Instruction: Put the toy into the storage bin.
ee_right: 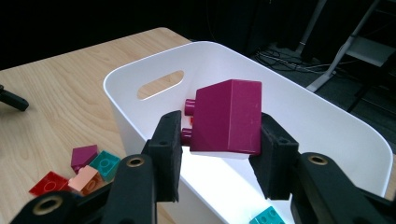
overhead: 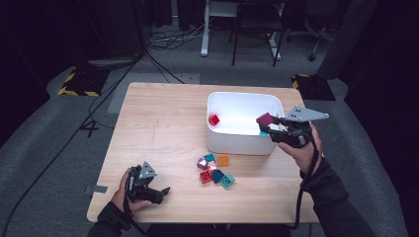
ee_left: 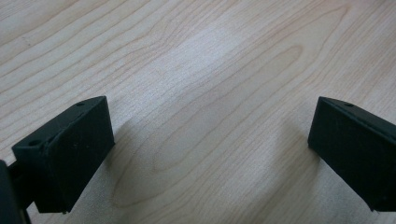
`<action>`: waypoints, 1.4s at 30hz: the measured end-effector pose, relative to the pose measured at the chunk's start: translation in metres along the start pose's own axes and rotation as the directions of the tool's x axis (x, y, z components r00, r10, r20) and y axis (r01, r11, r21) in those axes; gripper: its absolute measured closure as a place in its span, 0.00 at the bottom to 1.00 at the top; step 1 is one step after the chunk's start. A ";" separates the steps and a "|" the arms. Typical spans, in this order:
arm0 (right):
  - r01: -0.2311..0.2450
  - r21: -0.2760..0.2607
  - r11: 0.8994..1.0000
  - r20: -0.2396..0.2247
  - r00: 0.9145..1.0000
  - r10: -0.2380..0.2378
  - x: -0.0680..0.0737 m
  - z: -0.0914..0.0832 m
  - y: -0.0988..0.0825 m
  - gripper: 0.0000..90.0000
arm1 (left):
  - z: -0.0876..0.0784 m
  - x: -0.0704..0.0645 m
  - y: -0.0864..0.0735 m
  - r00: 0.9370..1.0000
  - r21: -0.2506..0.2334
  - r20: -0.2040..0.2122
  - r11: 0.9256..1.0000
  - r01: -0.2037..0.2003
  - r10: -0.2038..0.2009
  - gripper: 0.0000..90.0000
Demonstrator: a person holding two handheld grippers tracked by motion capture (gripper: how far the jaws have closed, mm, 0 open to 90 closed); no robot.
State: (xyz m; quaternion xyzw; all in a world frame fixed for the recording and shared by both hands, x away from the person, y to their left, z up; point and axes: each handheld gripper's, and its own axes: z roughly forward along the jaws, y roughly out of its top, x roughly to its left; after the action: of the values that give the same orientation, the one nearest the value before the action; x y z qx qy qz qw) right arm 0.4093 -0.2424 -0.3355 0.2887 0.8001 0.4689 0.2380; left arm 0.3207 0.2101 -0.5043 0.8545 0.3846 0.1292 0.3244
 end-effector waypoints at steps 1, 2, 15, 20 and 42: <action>0.001 0.000 1.000 0.003 1.000 -0.001 -0.001 0.002 0.001 0.63 | 0.000 0.000 0.000 1.000 -0.002 -0.001 1.000 0.004 -0.004 0.01; -0.007 0.007 1.000 0.009 1.000 0.007 -0.003 0.005 0.003 0.63 | 0.000 0.000 0.000 1.000 -0.002 0.000 1.000 0.003 -0.003 0.01; -0.031 0.060 0.998 0.036 0.999 0.029 -0.012 0.031 0.004 0.63 | 0.000 0.000 0.000 1.000 -0.002 0.000 1.000 0.003 -0.003 0.01; -0.049 0.076 0.996 0.053 0.998 0.046 -0.017 0.040 0.002 0.63 | 0.000 0.000 0.000 1.000 0.000 -0.001 1.000 0.002 -0.002 0.01; -0.100 0.090 0.991 0.091 0.992 0.092 -0.020 0.047 -0.008 0.56 | 0.000 0.000 0.000 1.000 -0.002 -0.001 1.000 0.003 -0.003 0.01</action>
State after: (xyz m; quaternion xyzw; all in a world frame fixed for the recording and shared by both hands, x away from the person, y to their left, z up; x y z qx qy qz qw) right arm 0.4527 -0.2306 -0.3614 0.3577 0.7956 0.4284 0.2357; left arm 0.3205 0.2099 -0.5043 0.8535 0.3862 0.1296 0.3251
